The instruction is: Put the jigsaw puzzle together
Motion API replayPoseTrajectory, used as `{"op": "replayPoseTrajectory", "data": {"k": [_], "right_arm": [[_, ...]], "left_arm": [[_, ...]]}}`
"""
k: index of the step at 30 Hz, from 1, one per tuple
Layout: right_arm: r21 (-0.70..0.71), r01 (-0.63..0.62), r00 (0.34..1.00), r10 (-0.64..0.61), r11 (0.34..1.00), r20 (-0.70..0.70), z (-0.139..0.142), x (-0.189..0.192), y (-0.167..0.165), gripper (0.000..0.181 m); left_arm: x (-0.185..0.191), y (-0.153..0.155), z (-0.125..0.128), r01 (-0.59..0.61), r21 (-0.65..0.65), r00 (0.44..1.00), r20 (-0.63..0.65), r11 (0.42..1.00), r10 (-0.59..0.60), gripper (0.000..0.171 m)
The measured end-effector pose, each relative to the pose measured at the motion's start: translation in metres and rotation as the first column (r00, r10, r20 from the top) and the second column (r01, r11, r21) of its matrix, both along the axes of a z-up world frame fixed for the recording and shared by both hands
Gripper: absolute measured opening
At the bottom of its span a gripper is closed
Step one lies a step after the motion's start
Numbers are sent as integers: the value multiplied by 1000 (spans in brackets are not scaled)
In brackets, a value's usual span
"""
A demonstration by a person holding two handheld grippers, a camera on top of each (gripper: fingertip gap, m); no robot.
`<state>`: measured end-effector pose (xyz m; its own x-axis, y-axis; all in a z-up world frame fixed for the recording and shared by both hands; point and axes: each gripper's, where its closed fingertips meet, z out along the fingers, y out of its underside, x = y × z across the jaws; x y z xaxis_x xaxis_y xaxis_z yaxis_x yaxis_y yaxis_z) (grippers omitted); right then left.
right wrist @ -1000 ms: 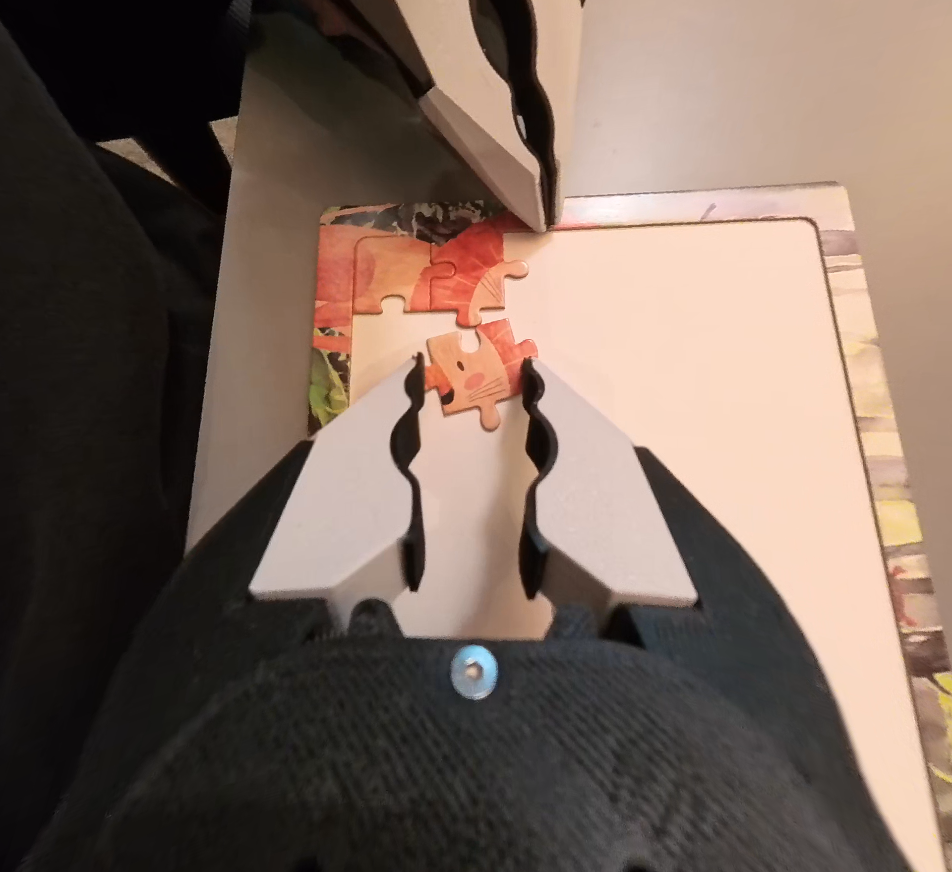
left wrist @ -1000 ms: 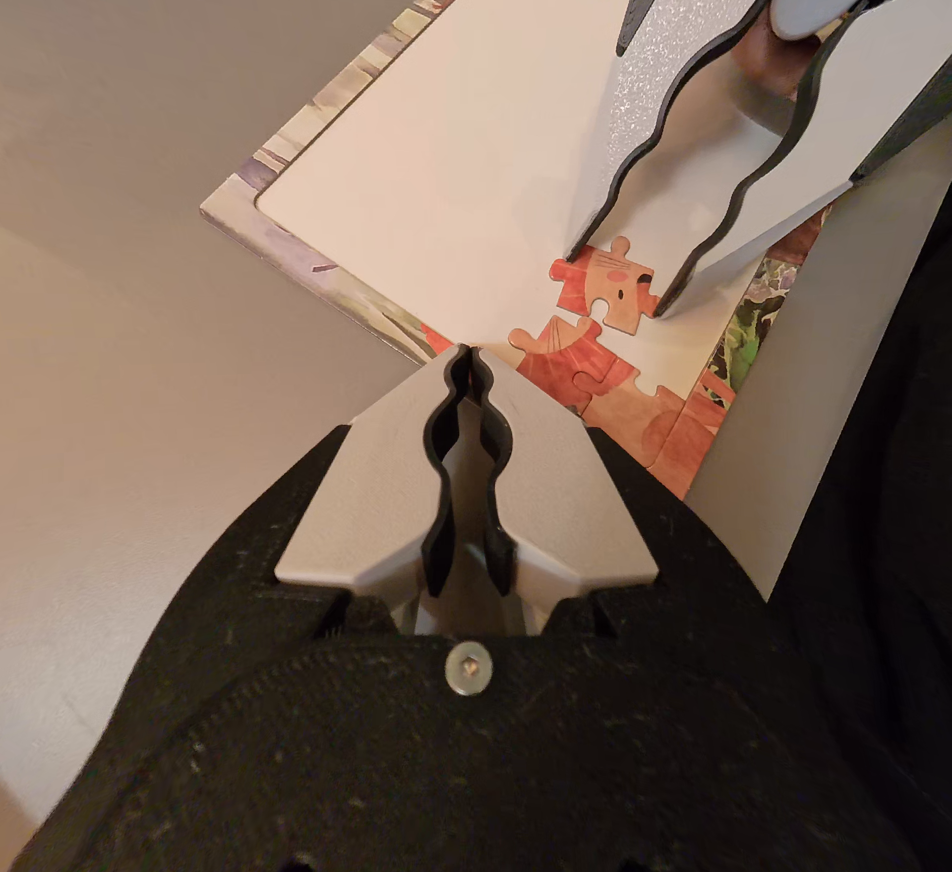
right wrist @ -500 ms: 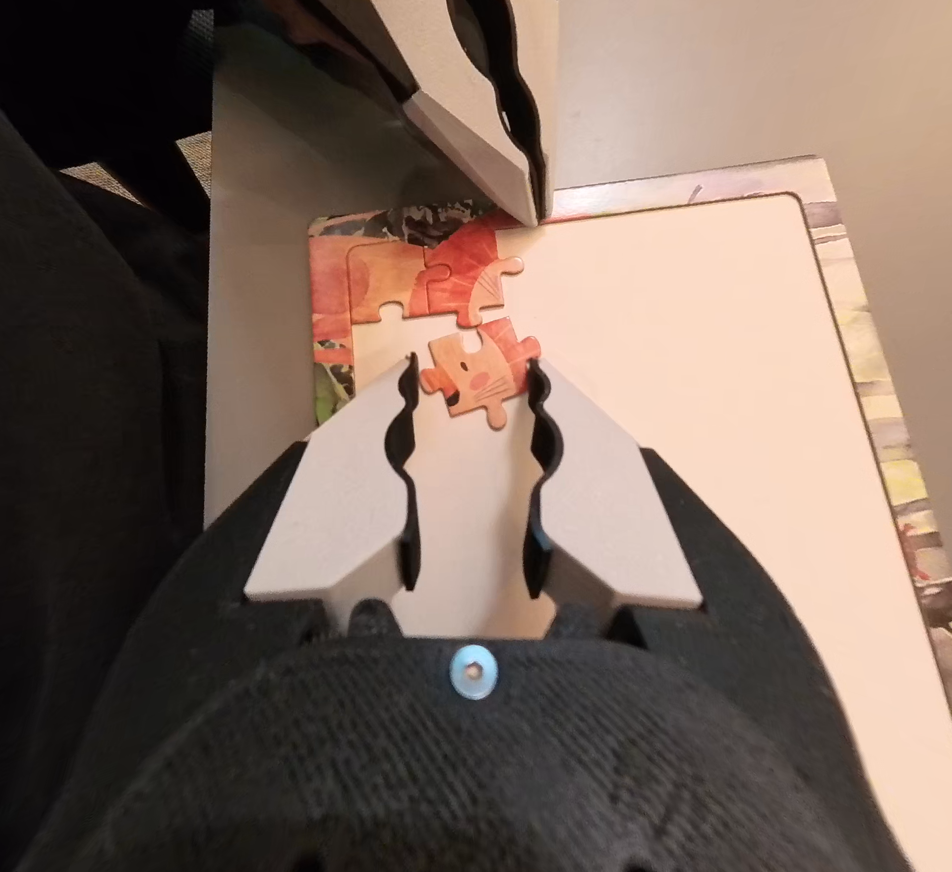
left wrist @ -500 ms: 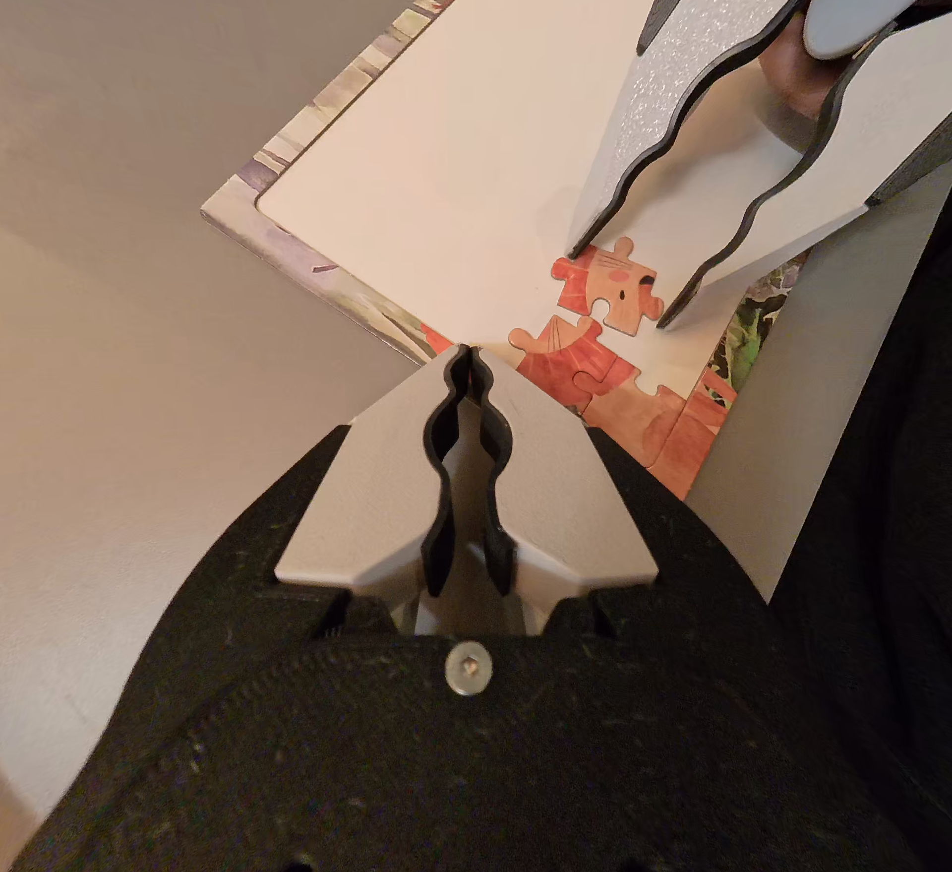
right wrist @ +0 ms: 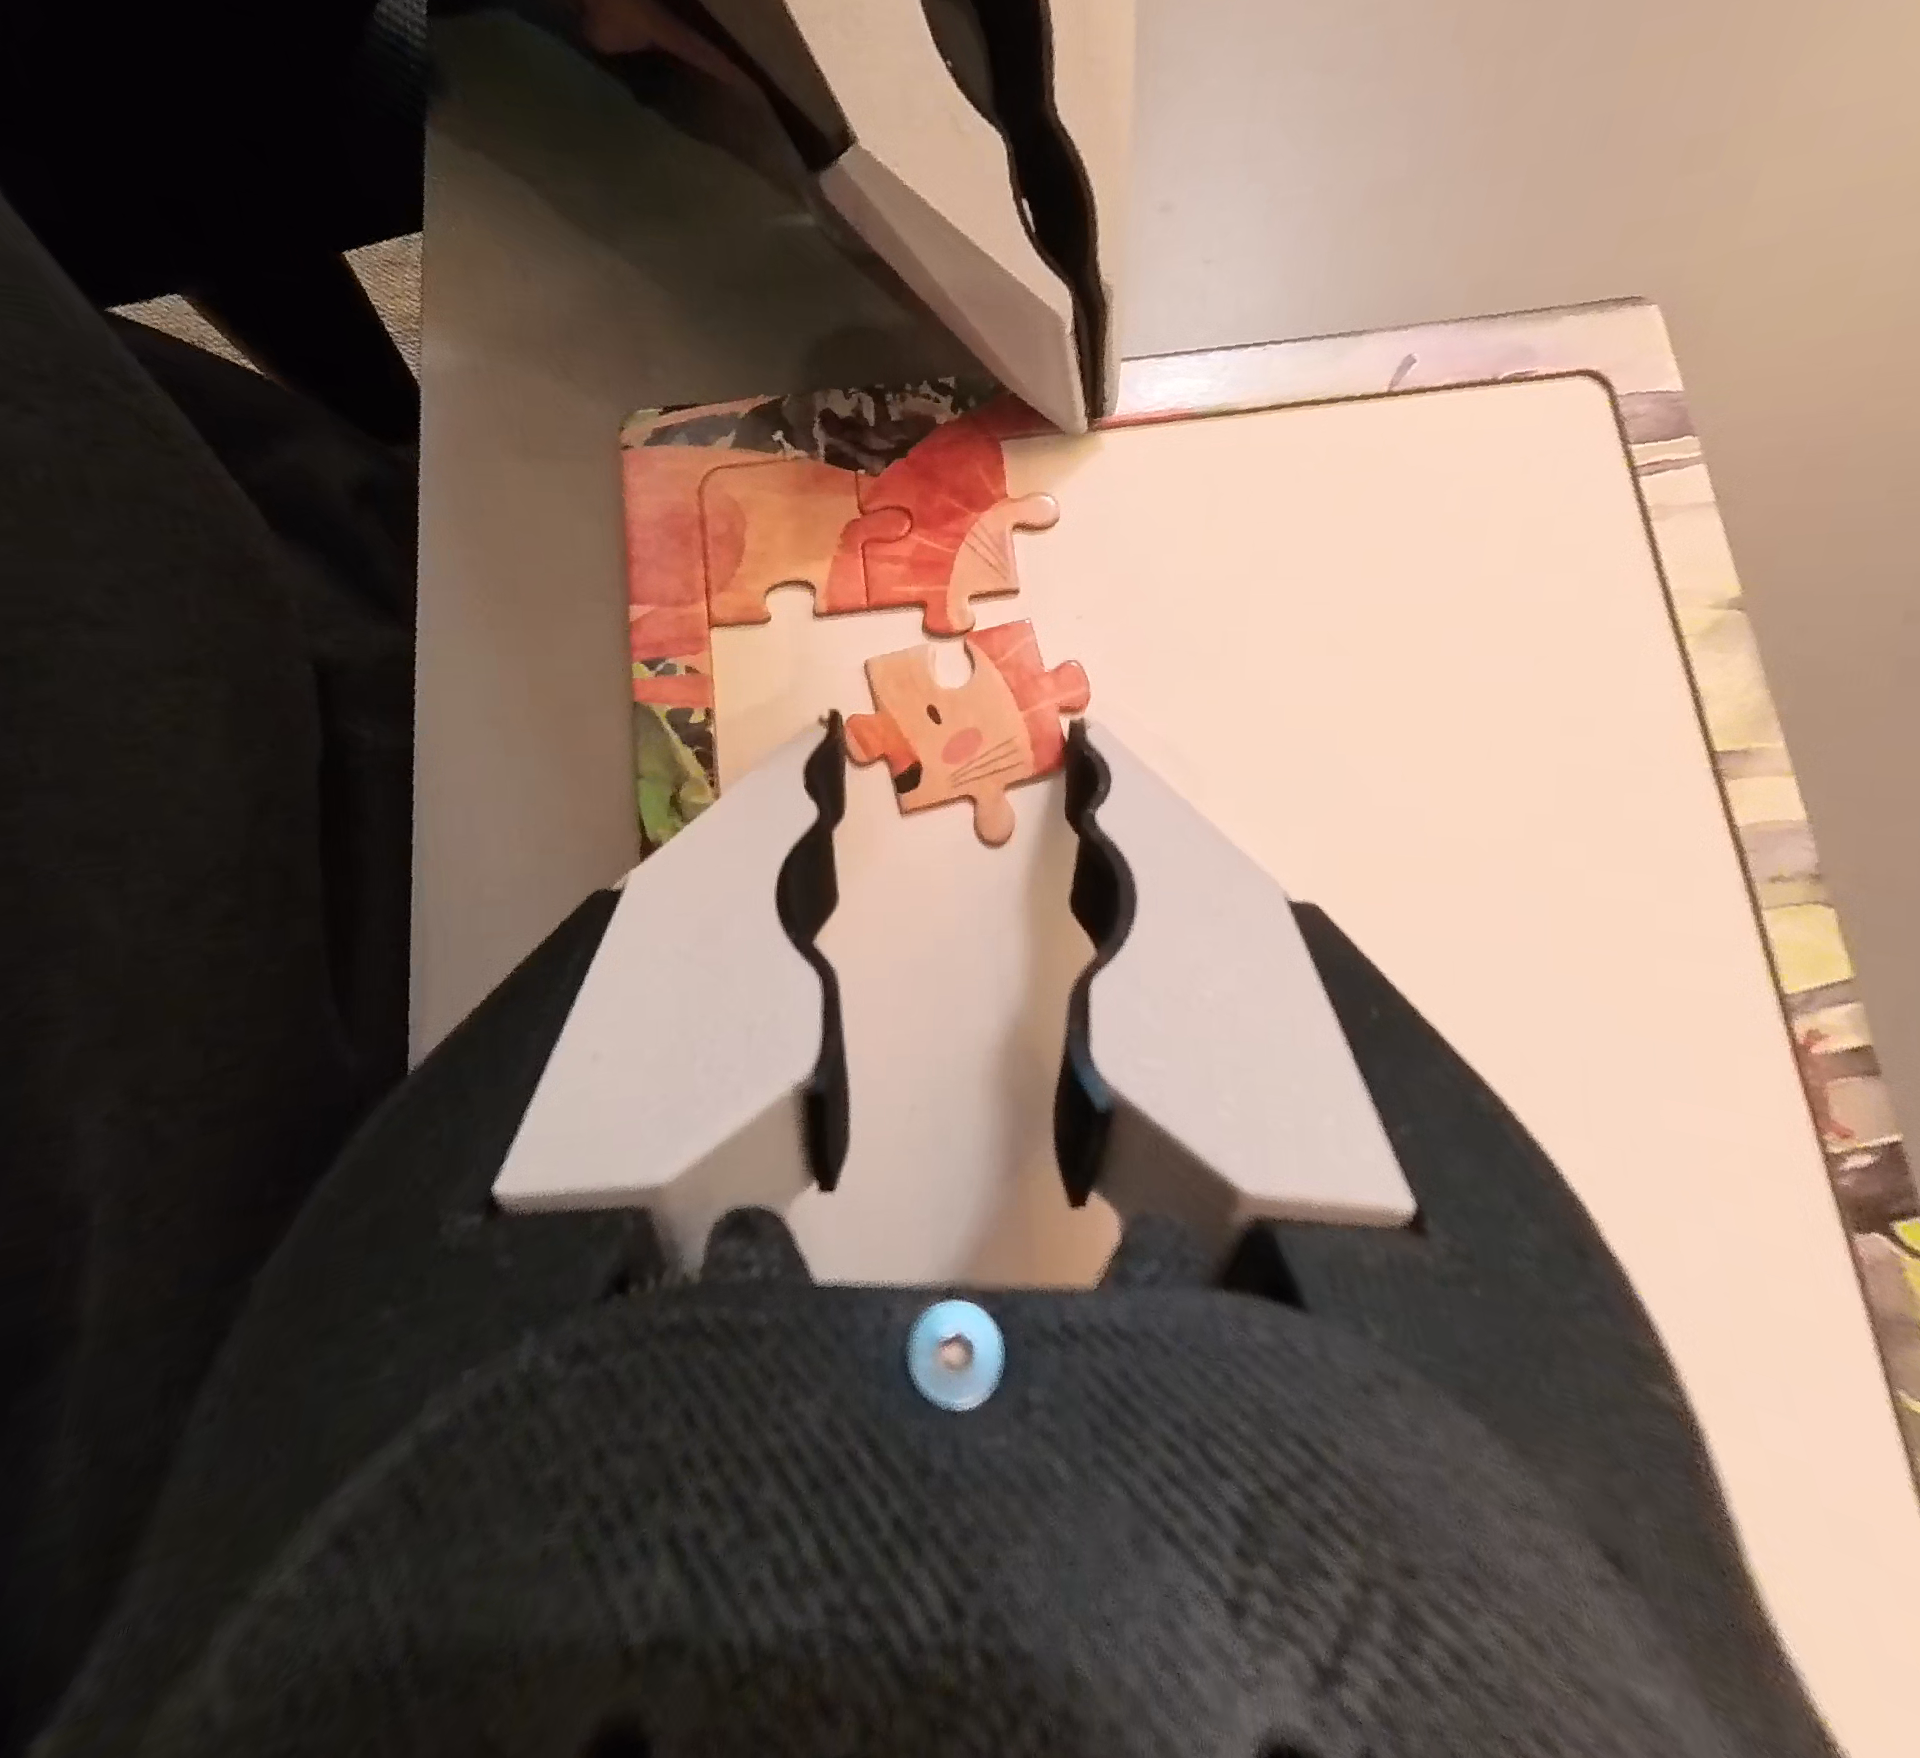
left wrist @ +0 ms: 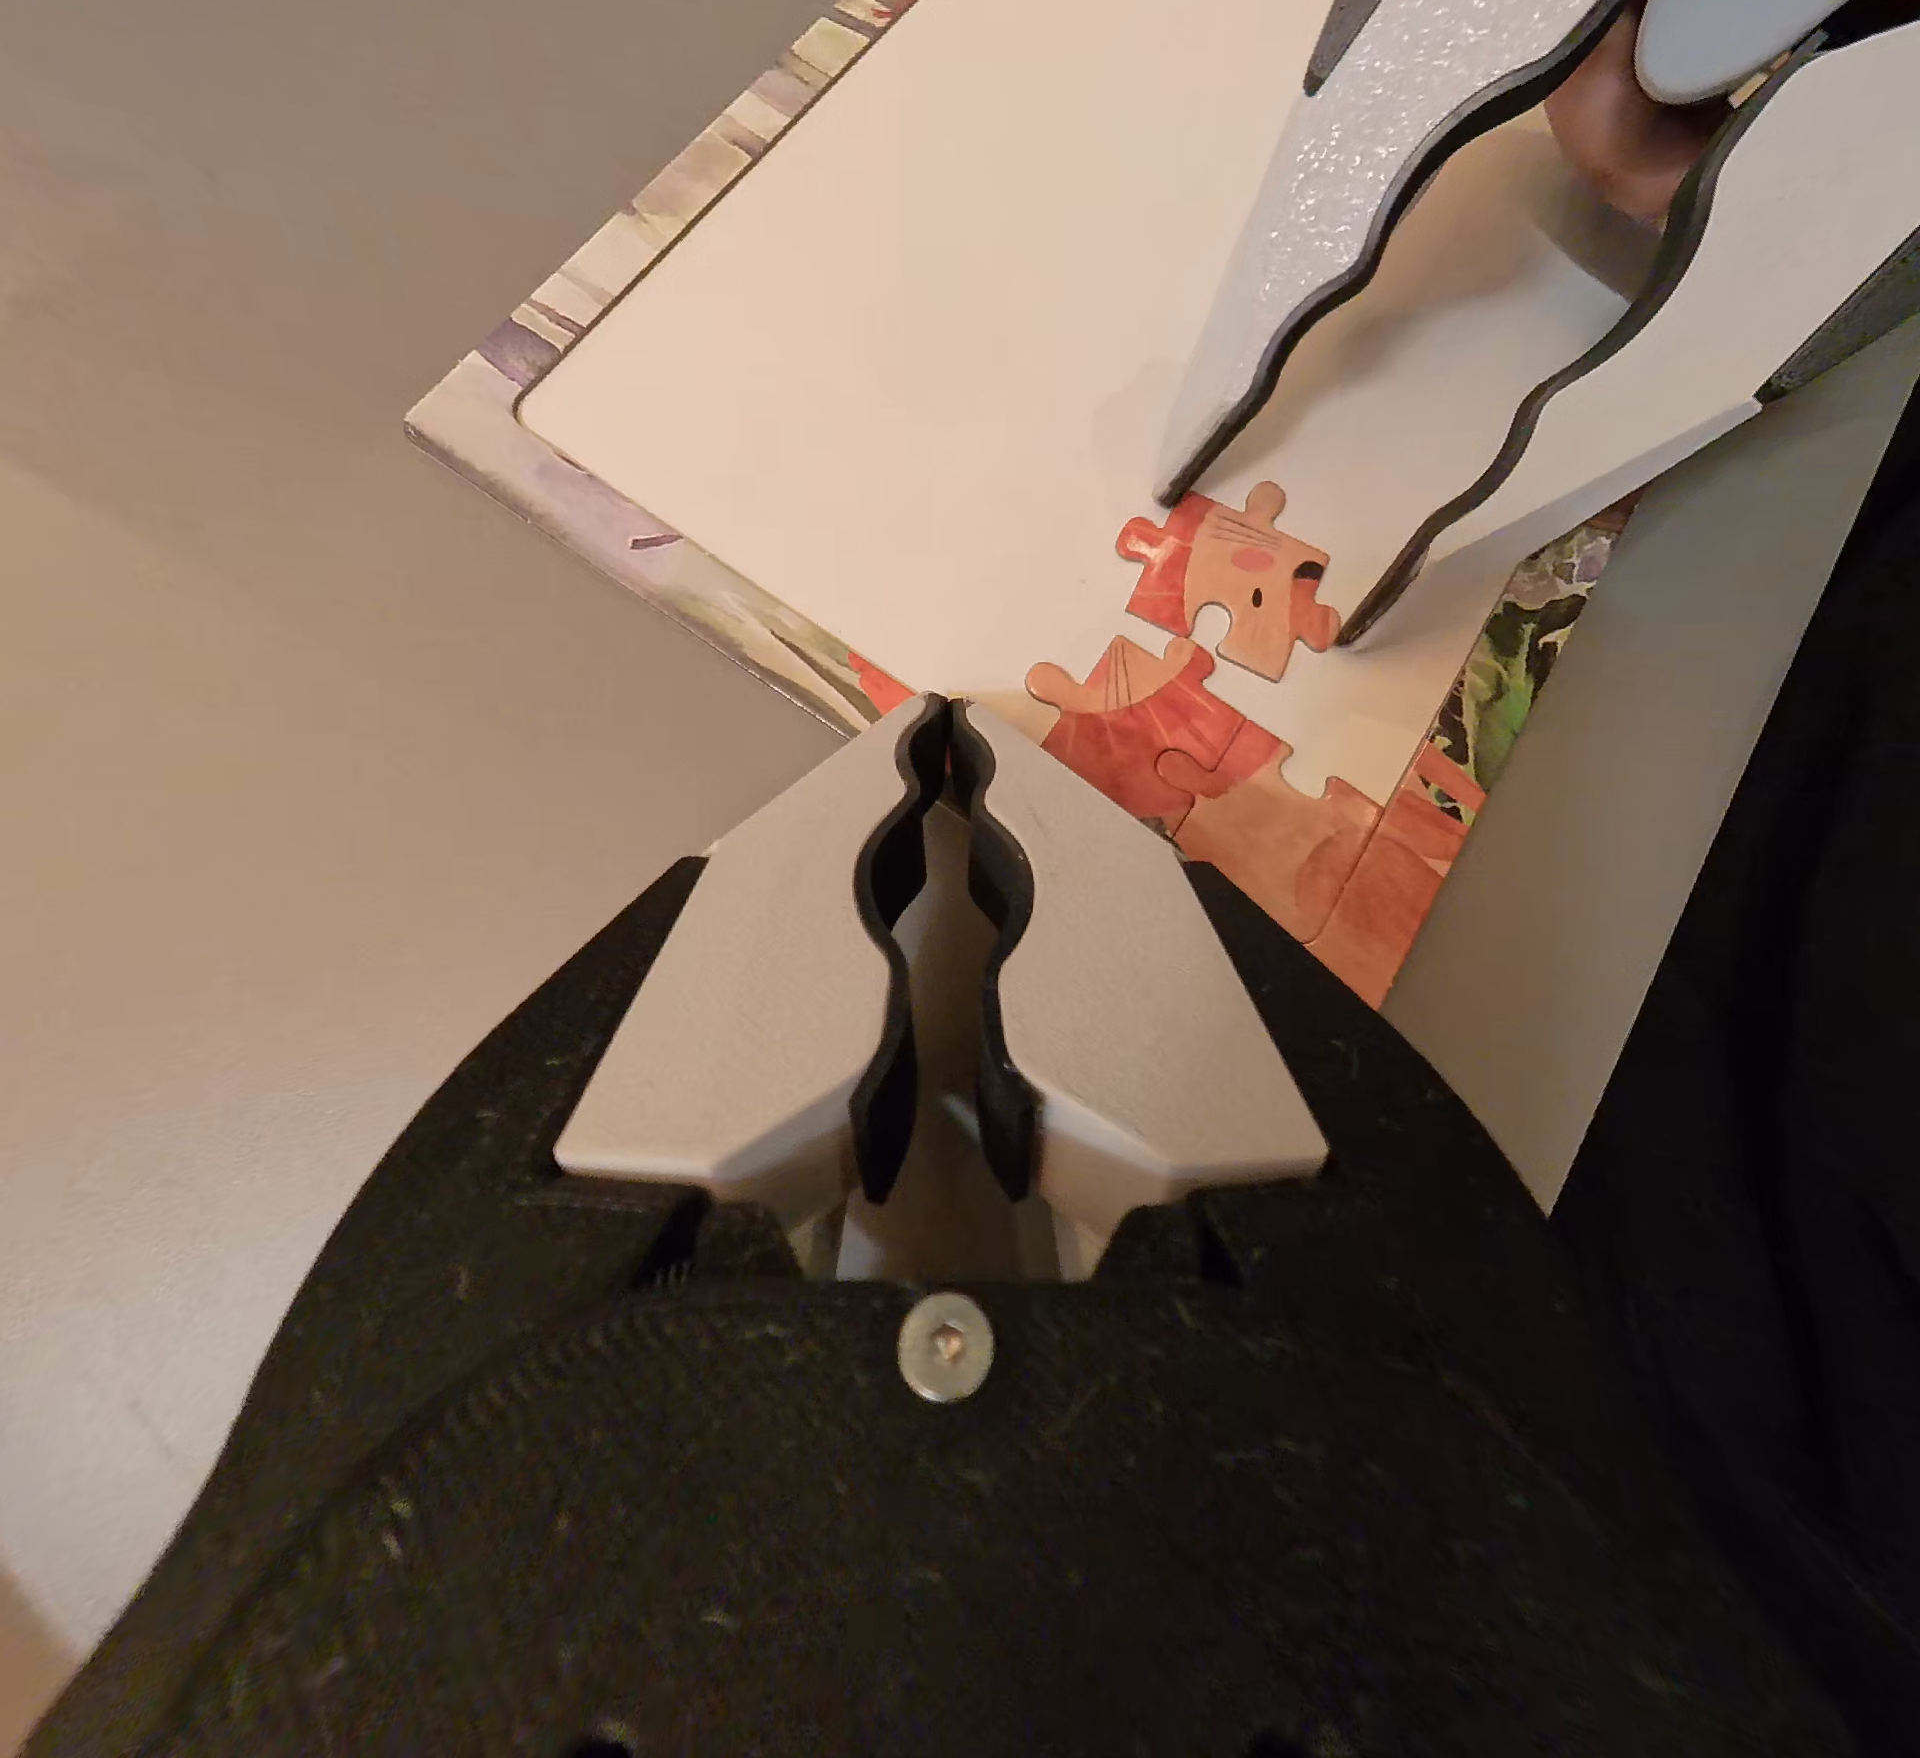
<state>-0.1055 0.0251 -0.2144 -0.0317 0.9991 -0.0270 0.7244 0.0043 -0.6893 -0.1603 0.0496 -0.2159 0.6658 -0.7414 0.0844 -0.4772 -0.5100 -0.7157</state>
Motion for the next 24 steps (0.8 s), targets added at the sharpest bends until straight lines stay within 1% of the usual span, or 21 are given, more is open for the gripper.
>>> {"op": "replayPoseTrajectory", "data": {"k": [9, 12, 17, 21, 24], "right_arm": [[10, 19, 1000, -19, 1000, 0, 0, 0, 8, 42], [35, 25, 1000, -25, 999, 5, 1, -2, 15, 39], [34, 20, 1000, -20, 999, 6, 0, -4, 16, 38], [24, 39, 999, -39, 999, -8, 2, -2, 15, 38], [-26, 57, 997, -58, 998, -47, 9, -3, 11, 40]], "left_arm": [[0, 0, 0, 0, 1, 1000, -1, 1000, 0, 0], [0, 0, 0, 0, 2, 1000, -2, 1000, 0, 0], [0, 0, 0, 0, -2, 1000, 2, 1000, 0, 0], [0, 0, 0, 0, -3, 1000, 3, 1000, 0, 0], [0, 0, 0, 0, -4, 1000, 5, 1000, 0, 0]]}}
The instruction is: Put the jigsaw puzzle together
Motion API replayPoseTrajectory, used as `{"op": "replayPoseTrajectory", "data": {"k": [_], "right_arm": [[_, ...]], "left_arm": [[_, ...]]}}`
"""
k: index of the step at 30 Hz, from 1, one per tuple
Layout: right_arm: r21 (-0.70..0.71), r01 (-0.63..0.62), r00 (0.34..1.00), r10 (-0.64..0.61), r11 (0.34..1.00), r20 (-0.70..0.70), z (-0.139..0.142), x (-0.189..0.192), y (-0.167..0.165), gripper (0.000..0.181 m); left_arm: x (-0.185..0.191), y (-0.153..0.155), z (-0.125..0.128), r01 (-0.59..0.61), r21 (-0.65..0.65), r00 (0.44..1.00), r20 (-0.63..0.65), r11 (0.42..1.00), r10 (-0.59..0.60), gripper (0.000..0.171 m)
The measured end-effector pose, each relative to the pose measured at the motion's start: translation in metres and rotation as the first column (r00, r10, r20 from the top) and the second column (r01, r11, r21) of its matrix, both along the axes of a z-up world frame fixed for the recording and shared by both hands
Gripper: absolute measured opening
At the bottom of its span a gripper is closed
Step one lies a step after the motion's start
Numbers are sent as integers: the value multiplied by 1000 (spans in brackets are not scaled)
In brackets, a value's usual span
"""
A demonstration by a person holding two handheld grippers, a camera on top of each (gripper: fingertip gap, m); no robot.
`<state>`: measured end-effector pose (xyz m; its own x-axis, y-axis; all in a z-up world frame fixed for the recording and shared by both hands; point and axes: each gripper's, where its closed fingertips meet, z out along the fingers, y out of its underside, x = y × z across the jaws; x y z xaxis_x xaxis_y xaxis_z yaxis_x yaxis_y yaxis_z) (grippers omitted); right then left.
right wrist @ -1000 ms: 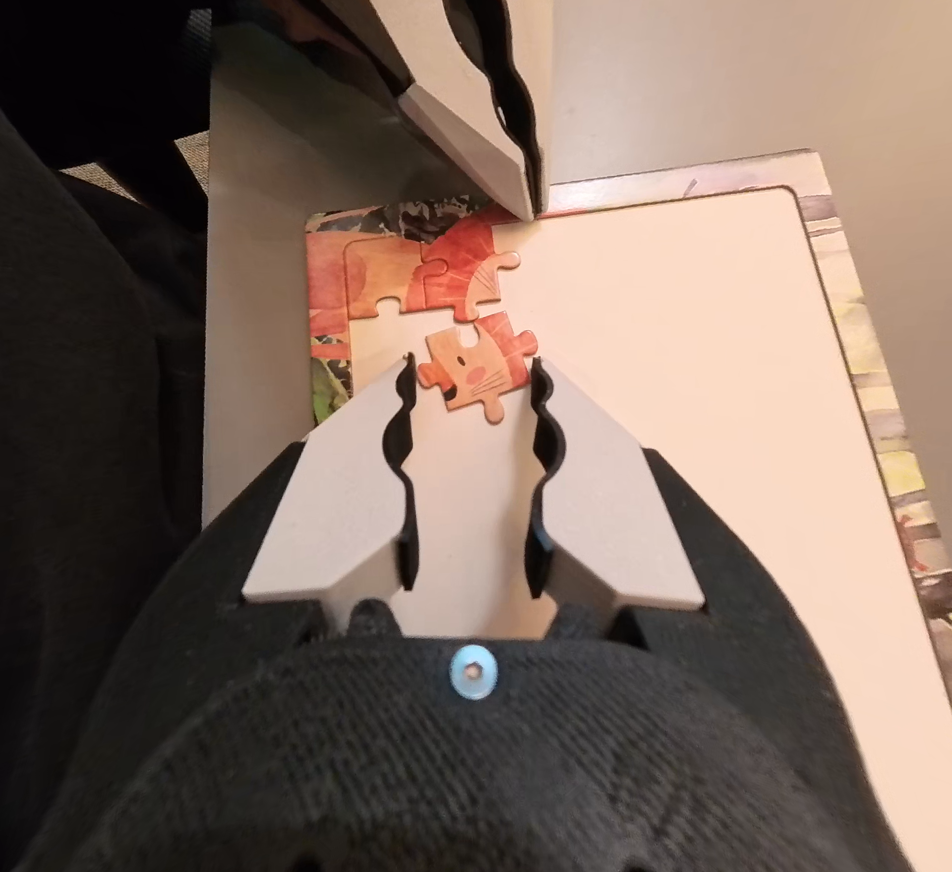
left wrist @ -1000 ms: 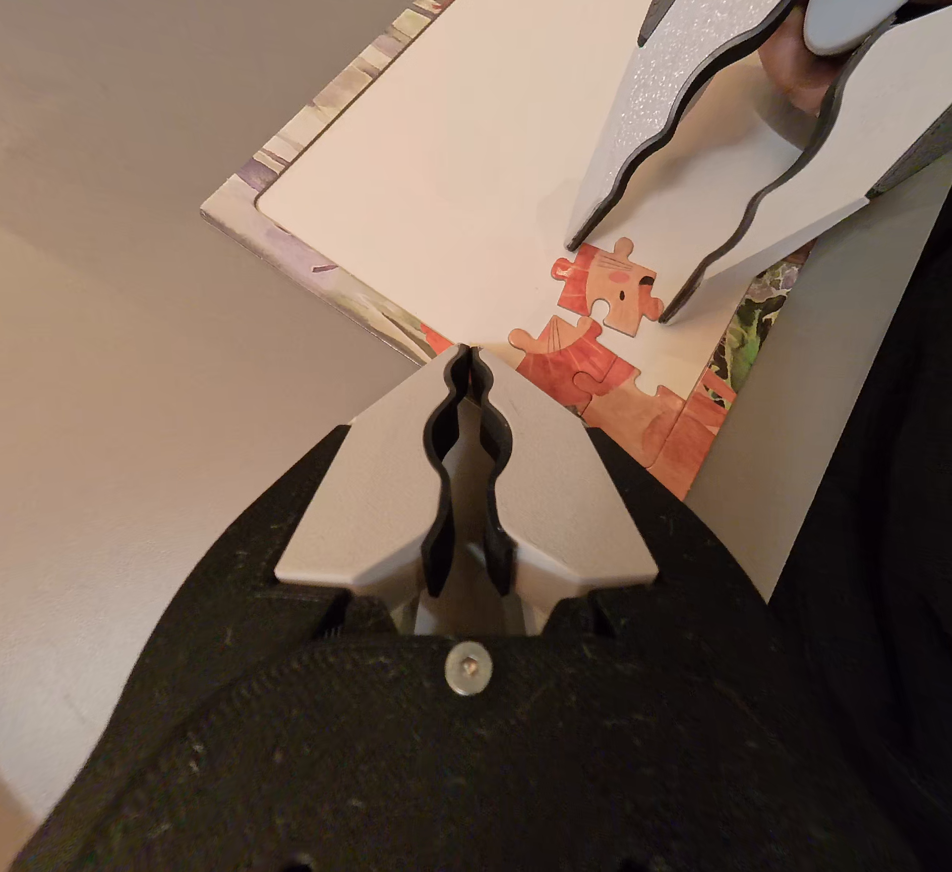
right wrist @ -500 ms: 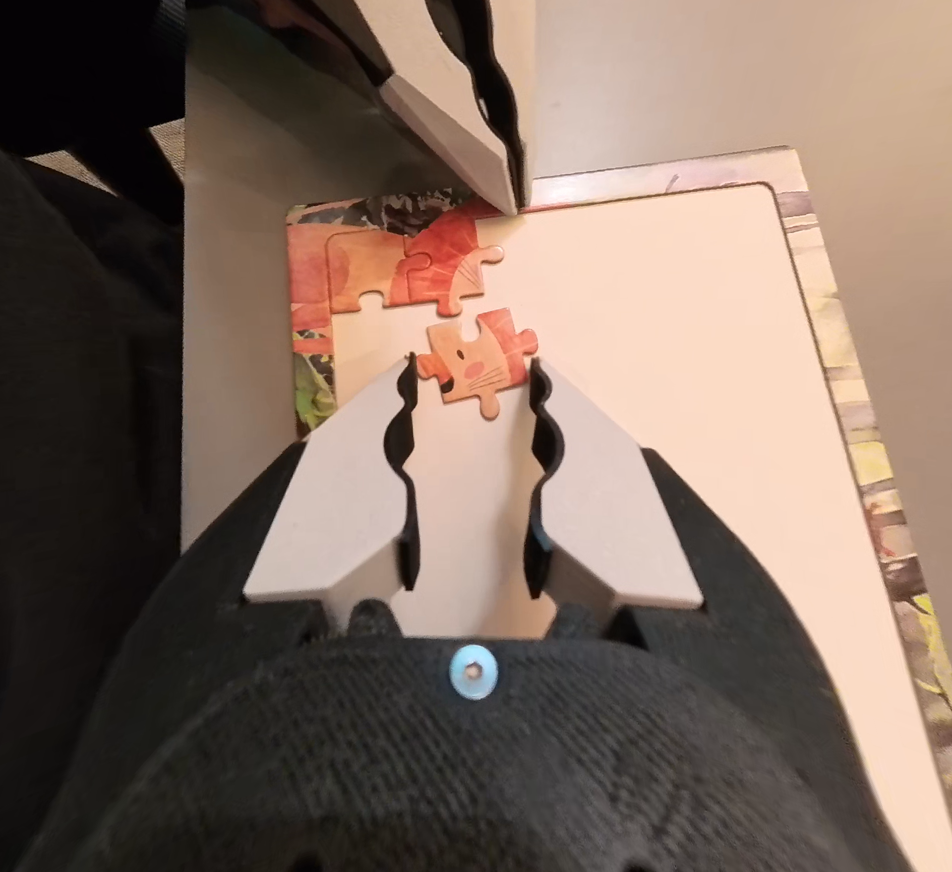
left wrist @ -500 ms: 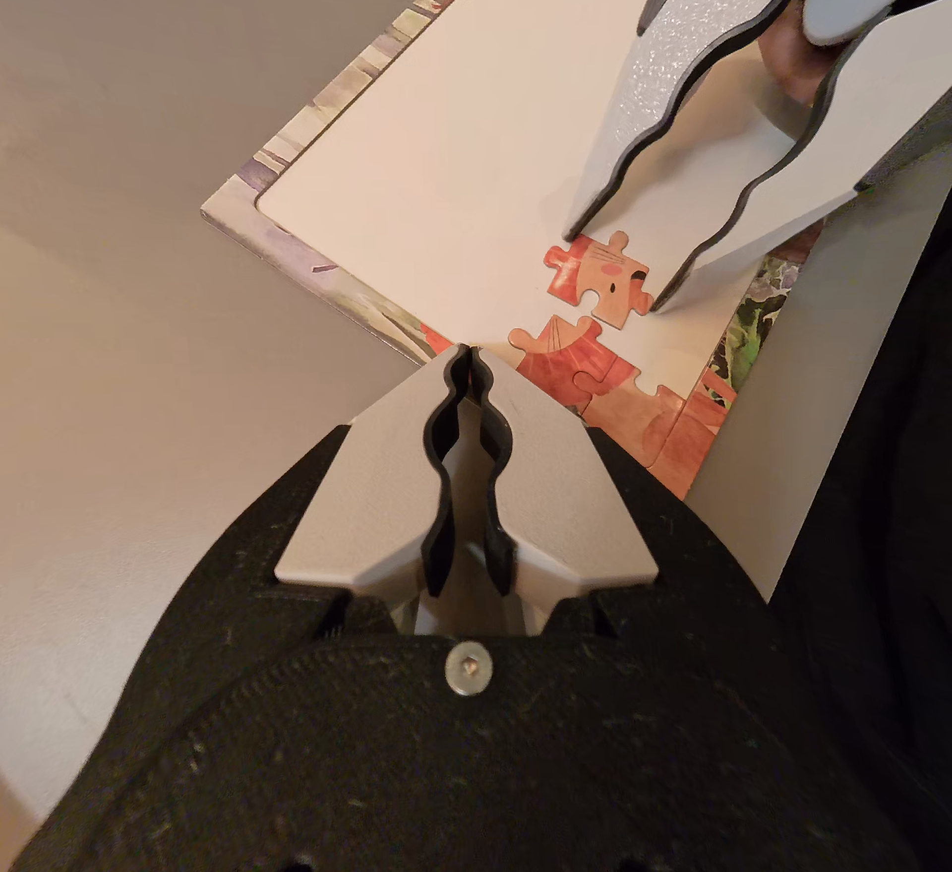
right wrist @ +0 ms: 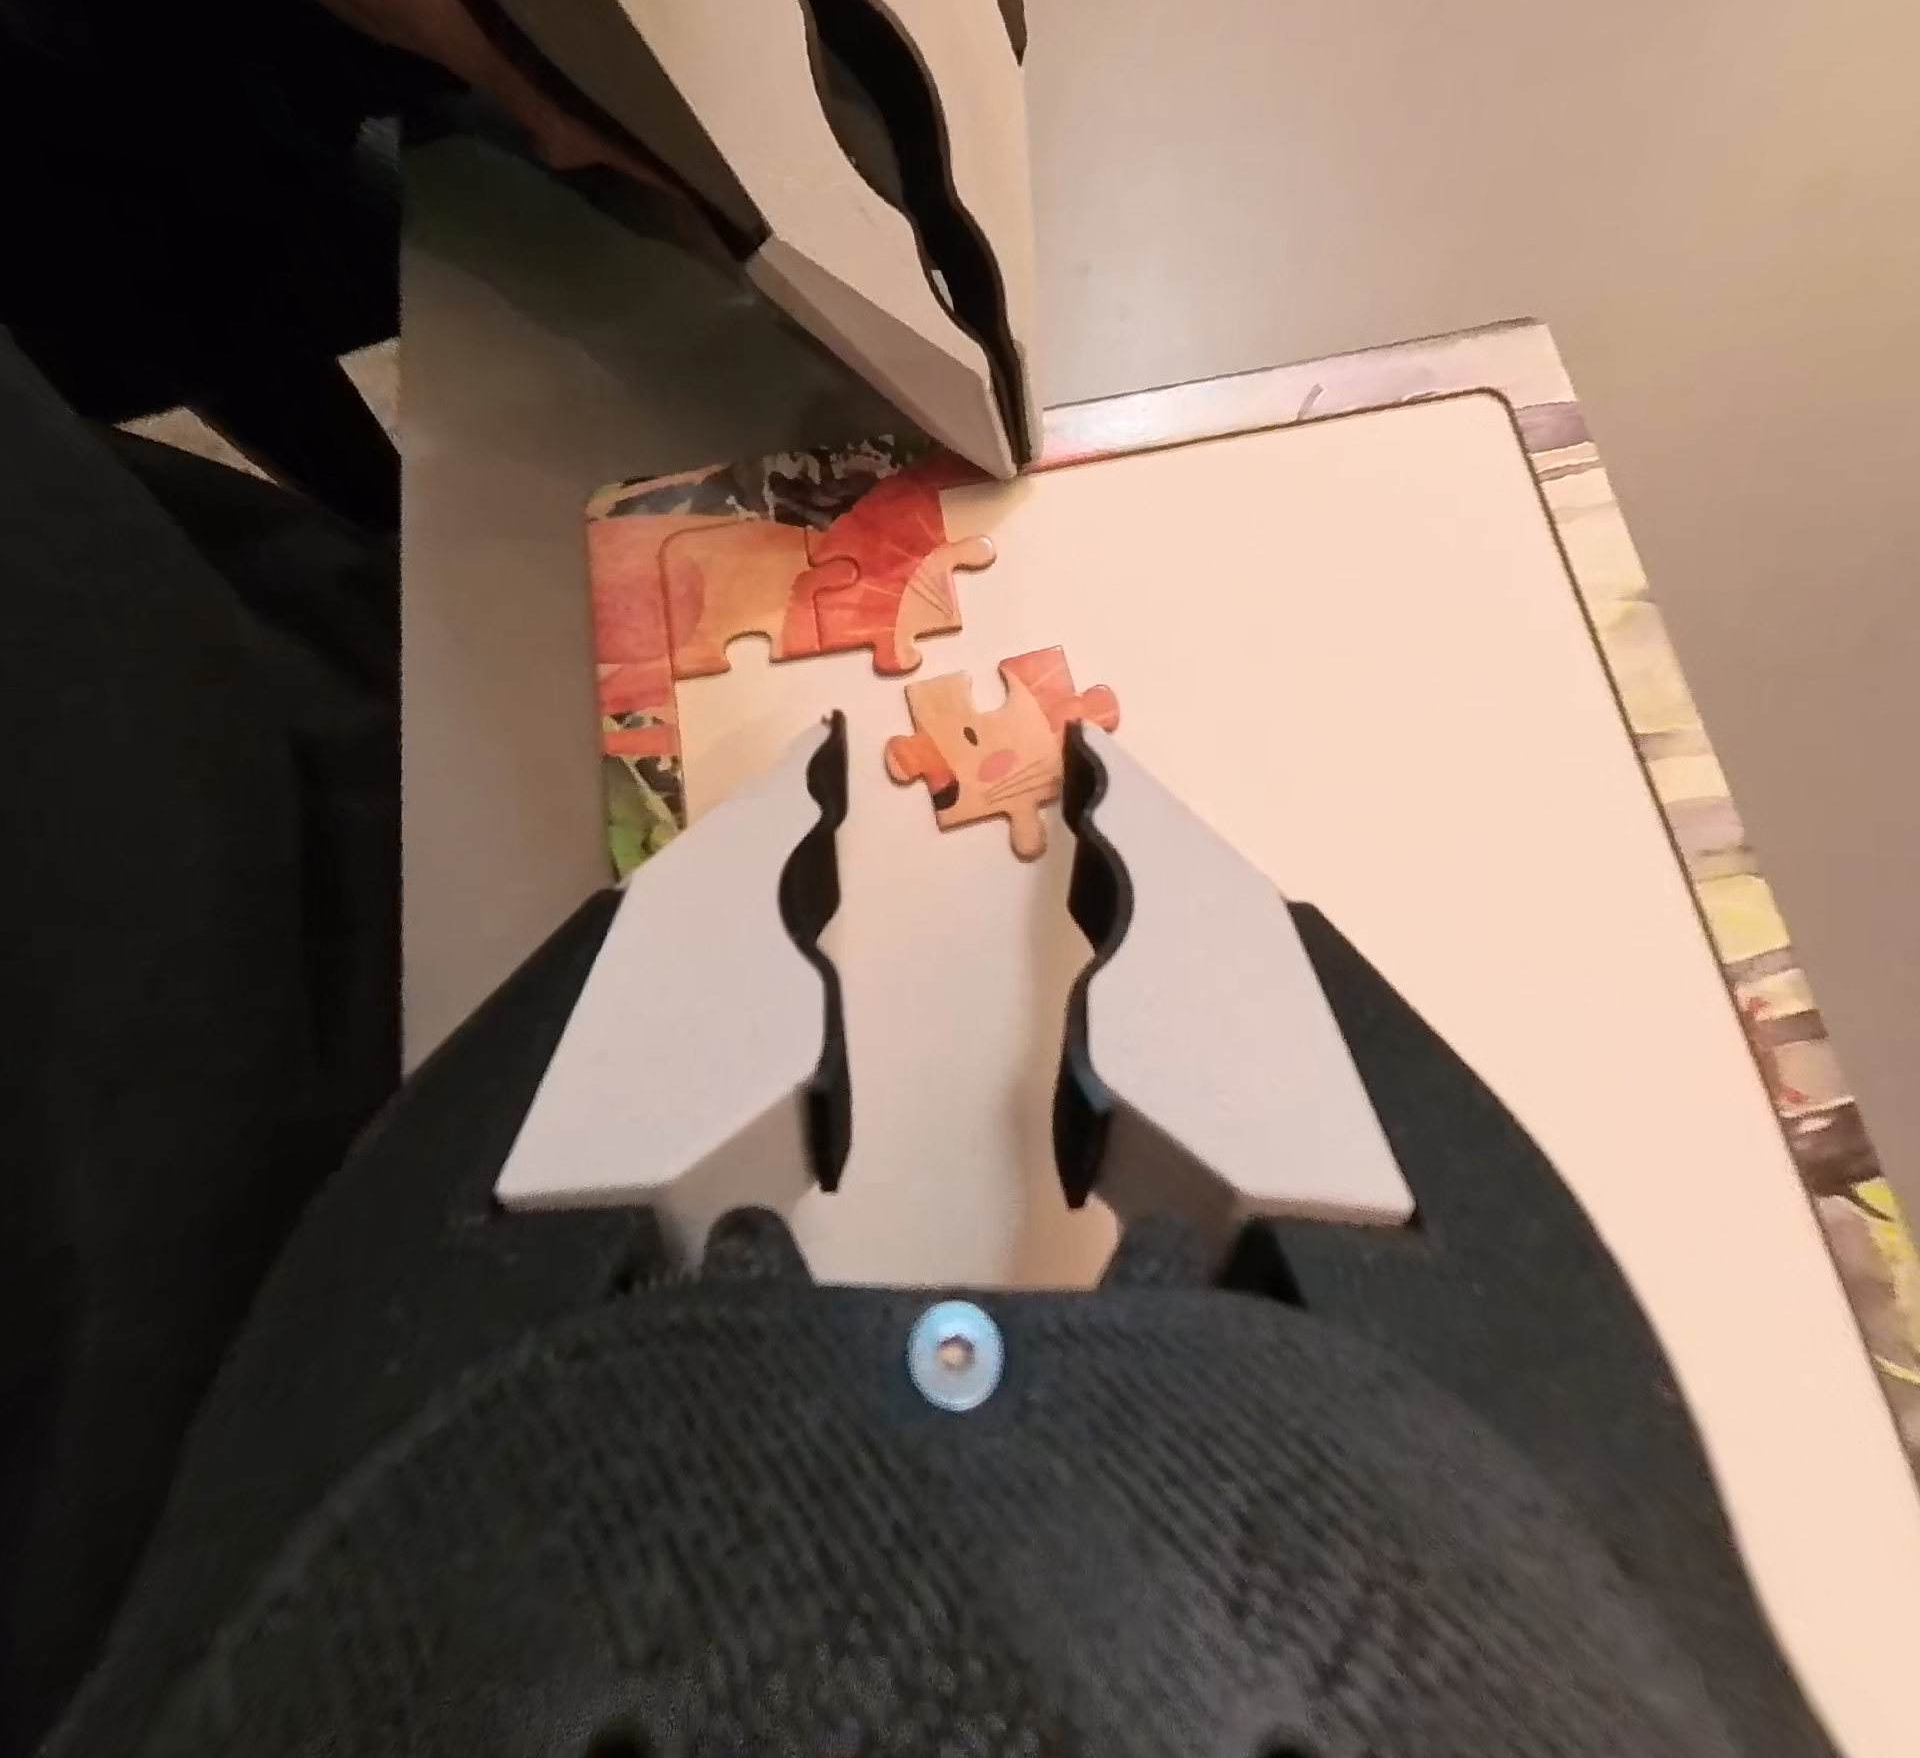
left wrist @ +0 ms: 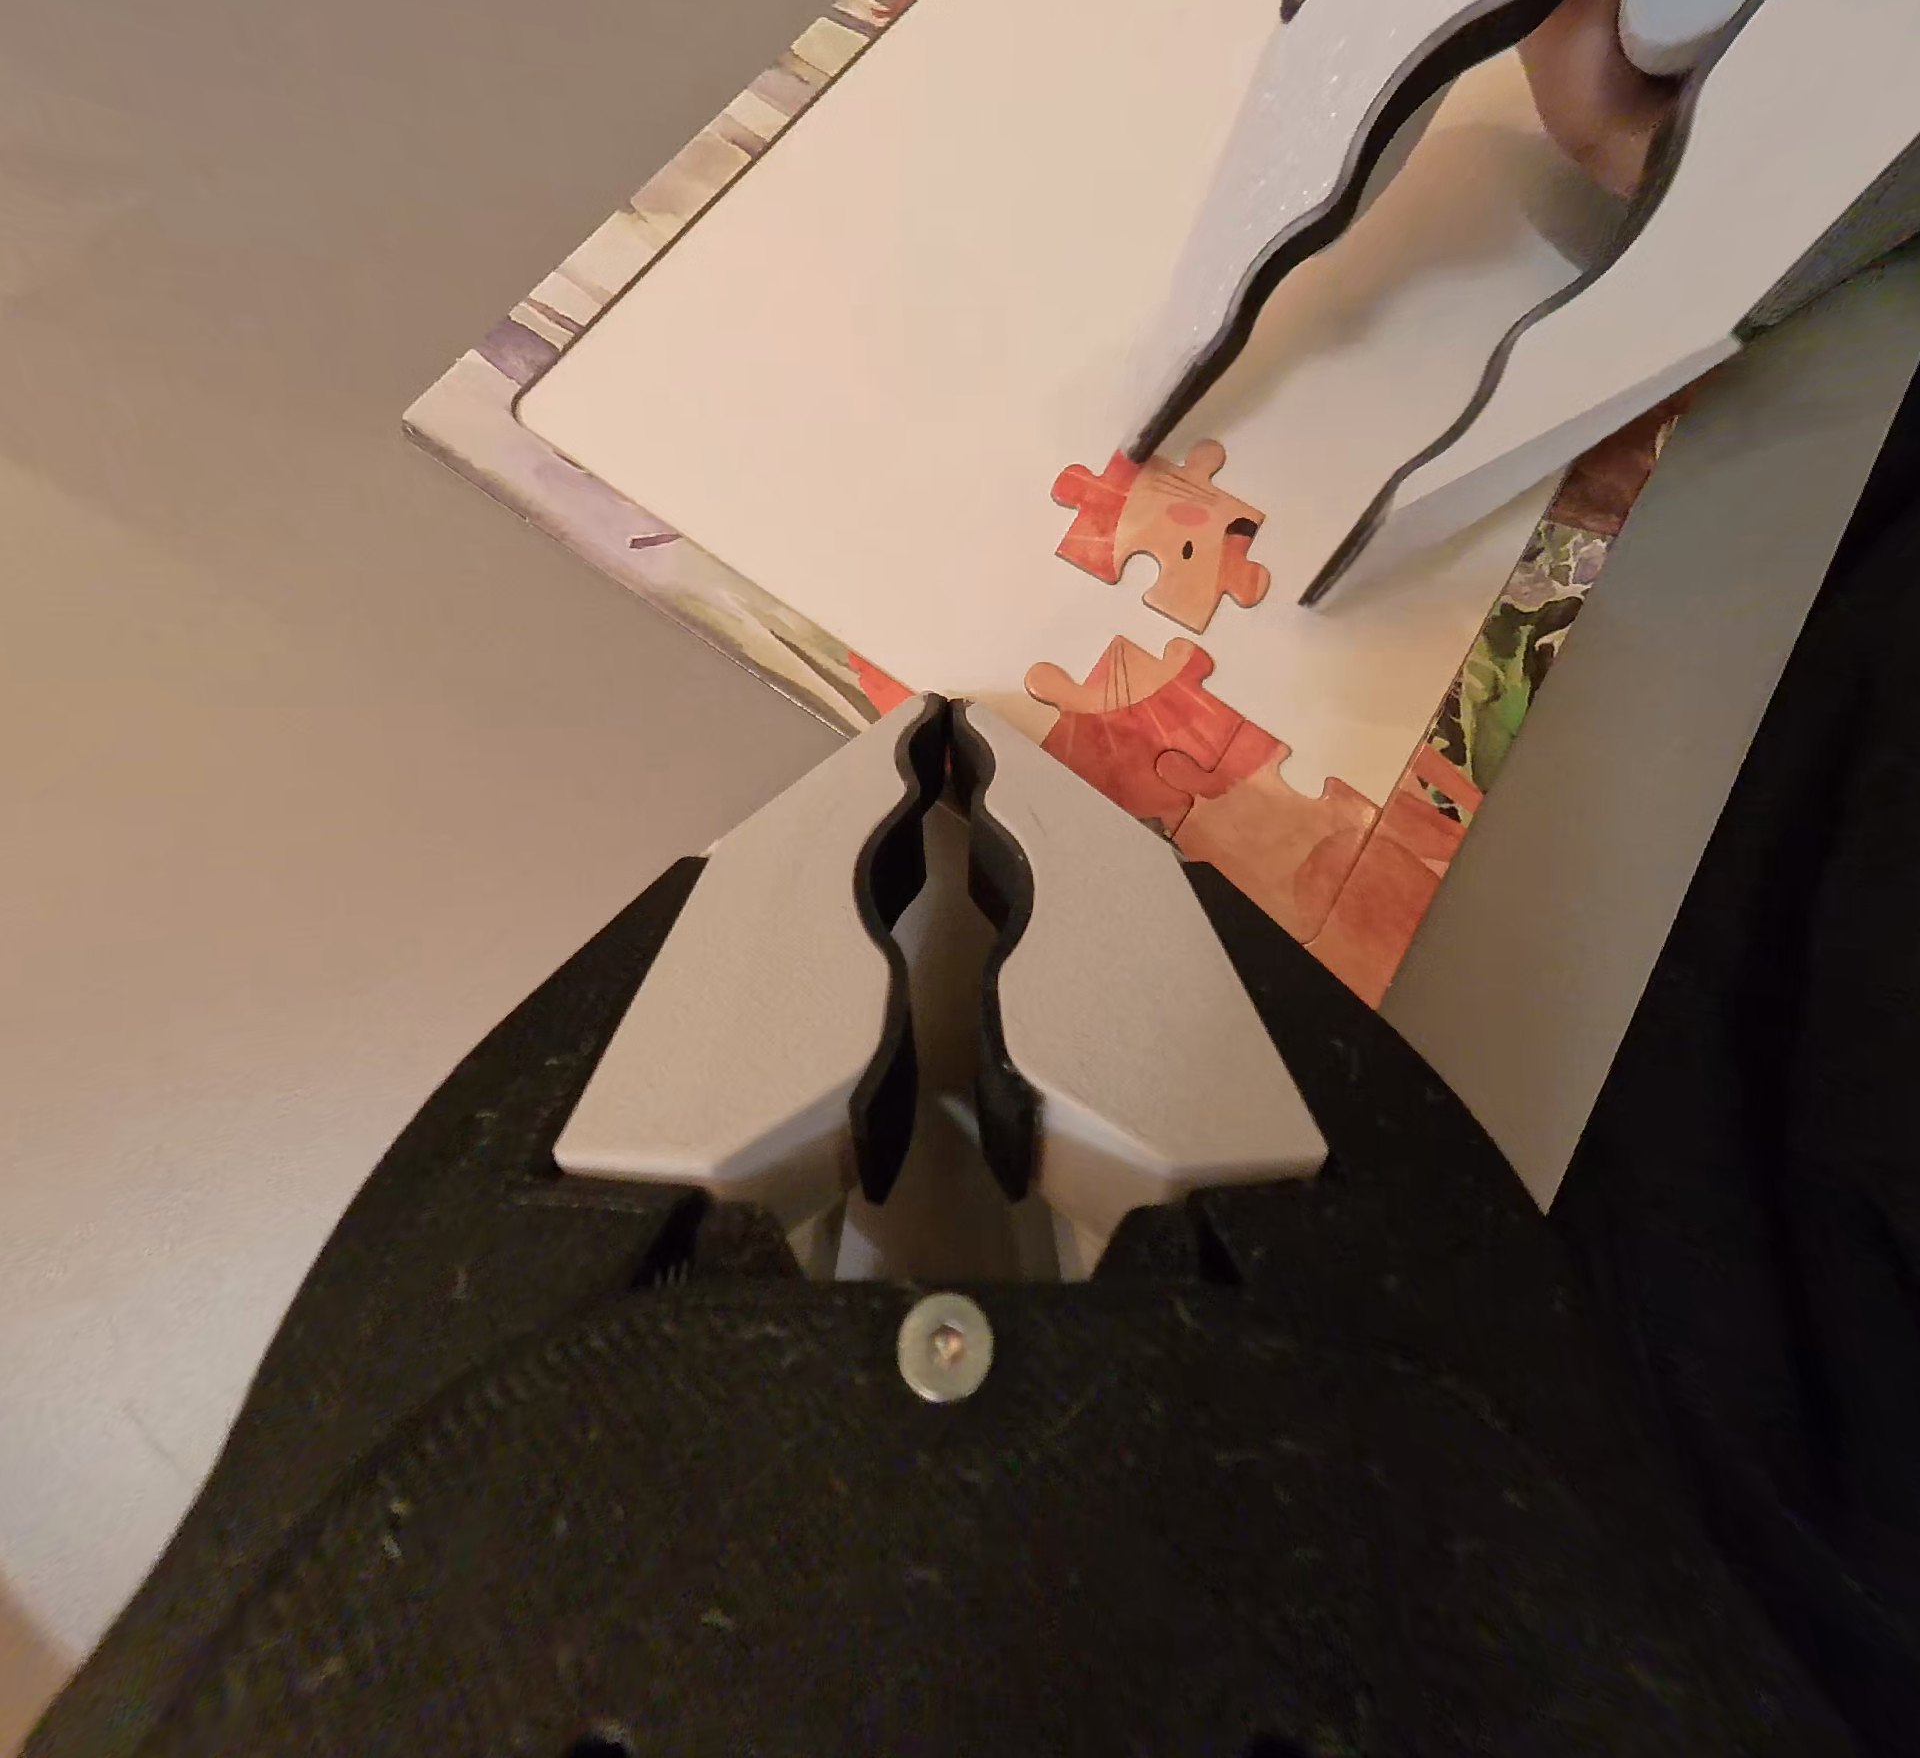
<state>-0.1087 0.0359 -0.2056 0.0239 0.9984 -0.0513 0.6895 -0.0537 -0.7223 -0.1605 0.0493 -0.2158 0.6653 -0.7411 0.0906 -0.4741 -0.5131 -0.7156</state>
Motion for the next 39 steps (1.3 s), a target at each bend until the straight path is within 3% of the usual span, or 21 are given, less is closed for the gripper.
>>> {"op": "replayPoseTrajectory", "data": {"k": [4, 9, 23, 31, 39], "right_arm": [[-20, 39, 999, -39, 999, -8, 0, -1, -3, 44], [120, 49, 997, -56, 992, 55, -7, 3, 3, 46], [130, 187, 978, -197, 974, 71, -8, 20, 36, 39], [5, 140, 989, -140, 990, 41, 0, 11, 15, 43], [59, 146, 987, -149, 988, 59, -9, 5, 21, 38]], "left_arm": [[0, 0, 0, 0, -4, 1000, 4, 1000, 0, 0], [0, 0, 0, 0, -3, 1000, 3, 1000, 0, 0], [0, 0, 0, -1, -2, 1000, 2, 1000, 1, 0], [0, 0, 0, 0, -5, 1000, 6, 1000, 1, 0], [0, 0, 0, -1, -2, 1000, 2, 1000, 1, 0]]}}
